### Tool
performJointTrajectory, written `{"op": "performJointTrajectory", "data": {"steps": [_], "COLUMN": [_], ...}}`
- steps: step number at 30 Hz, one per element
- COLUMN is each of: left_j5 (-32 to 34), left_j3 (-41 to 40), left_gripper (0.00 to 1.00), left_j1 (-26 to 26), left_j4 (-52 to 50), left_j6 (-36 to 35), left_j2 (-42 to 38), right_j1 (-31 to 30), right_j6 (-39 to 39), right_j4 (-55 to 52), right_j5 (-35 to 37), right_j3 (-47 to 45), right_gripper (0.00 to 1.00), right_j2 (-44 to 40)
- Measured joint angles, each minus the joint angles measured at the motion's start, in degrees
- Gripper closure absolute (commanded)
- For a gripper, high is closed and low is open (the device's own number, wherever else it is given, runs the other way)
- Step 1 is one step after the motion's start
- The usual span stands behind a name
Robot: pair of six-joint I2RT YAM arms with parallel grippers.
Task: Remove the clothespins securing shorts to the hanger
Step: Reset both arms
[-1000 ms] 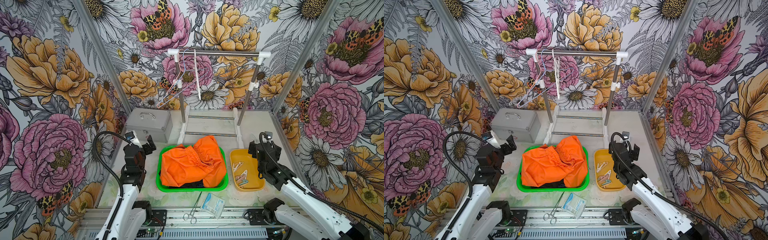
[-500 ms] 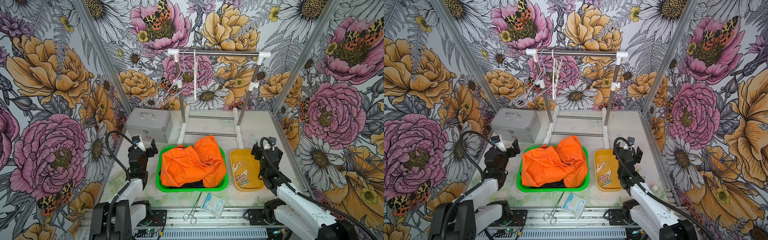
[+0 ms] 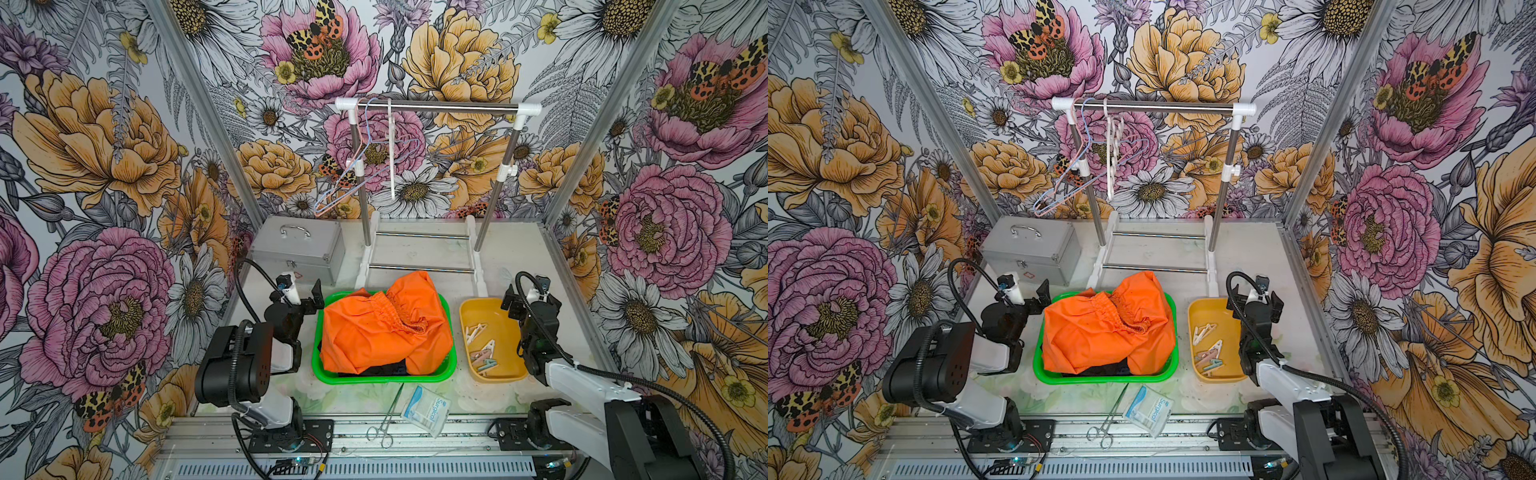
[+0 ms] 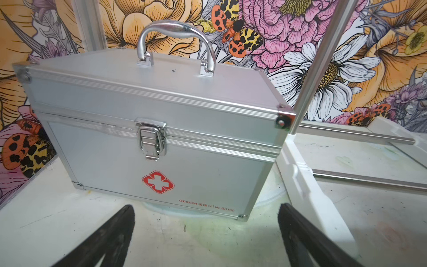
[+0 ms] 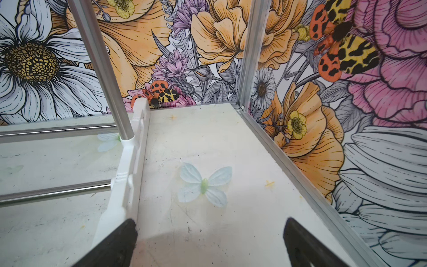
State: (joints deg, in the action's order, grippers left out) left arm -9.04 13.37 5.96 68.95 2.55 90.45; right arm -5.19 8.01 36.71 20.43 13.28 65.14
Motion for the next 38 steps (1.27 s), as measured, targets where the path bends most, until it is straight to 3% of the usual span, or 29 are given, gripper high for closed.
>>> {"op": "performJointTrajectory", "data": {"steps": [6,15,22,38], "left_j5": [-2.73,-3.08,-3.08,-3.08], "left_j3": [7.06,7.43,7.43,7.43], "left_gripper": [0.01,0.01,0.01,0.01], "left_j1": [-0.42,-1.09,-1.09,-1.25], "left_j4": [-8.76,-12.61,-13.07,-13.09], "left_j6": [-1.6,-2.8,-2.99,-2.99], "left_j2": [-0.24,-0.42,-0.44,-0.44], "right_j1": [1.16,6.32,7.69,7.69], "right_j6": [-1.86,-3.32,-2.05,-1.62], "right_j4": [5.2,15.41,13.53,12.79], "right_j5": [-4.26,-11.82,-13.44,-13.68], "right_j3": [0.85,3.41,7.89,8.04], "right_gripper": [0.0,0.0,0.0,0.0], "right_j2": [8.15,21.97,22.23,22.23]}}
